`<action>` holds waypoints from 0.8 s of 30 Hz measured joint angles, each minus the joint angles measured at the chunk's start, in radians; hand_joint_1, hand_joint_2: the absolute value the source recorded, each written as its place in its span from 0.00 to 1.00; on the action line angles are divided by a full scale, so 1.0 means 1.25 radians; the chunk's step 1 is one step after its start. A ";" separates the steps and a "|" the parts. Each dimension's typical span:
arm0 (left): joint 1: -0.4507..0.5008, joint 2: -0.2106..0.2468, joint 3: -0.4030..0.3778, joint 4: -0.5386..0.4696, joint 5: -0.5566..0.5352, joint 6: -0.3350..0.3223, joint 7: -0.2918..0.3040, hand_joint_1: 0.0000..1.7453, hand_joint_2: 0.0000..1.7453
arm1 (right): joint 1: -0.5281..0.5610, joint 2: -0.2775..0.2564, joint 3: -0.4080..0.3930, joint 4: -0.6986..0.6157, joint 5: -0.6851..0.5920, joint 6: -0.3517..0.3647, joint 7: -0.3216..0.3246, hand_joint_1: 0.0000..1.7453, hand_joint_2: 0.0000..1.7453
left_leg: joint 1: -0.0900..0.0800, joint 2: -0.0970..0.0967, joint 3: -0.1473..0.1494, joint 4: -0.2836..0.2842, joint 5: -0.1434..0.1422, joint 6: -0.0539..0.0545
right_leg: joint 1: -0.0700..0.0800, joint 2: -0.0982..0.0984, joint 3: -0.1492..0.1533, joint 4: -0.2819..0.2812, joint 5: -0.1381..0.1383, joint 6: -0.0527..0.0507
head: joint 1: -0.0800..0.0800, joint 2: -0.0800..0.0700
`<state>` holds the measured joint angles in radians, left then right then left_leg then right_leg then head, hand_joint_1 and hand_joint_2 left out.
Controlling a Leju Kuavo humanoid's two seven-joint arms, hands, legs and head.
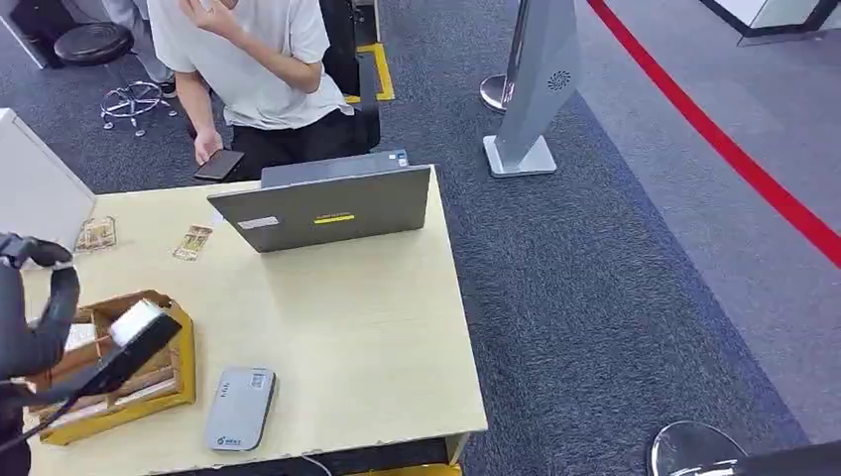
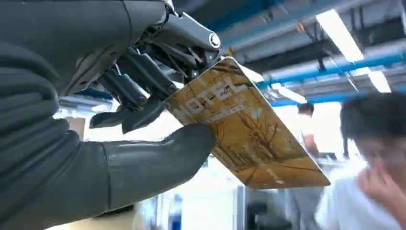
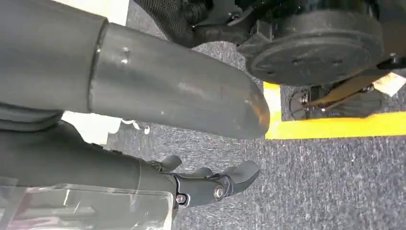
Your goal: Pass the card to the sensor for recognition and then transmit it.
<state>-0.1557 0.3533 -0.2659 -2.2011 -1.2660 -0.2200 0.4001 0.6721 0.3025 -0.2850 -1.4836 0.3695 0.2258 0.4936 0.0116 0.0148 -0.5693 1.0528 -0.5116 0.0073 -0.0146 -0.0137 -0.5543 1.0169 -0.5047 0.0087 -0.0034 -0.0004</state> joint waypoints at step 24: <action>-0.311 0.035 -0.001 0.541 -0.199 0.116 -0.036 0.00 1.00 | -0.077 0.000 -0.091 0.102 0.116 0.094 -0.049 0.00 0.00 | 0.000 0.003 -0.002 0.000 0.003 -0.001 | 0.000 0.004 -0.003 0.000 0.003 -0.001 | 0.000 0.000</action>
<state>-0.5440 0.3975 -0.2670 -1.5247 -1.5144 -0.0748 0.3552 0.5756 0.3025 -0.3990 -1.3558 0.5146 0.3433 0.4322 0.0117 0.0189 -0.5716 1.0528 -0.5080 0.0061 -0.0144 -0.0087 -0.5580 1.0172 -0.5013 0.0069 -0.0034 -0.0004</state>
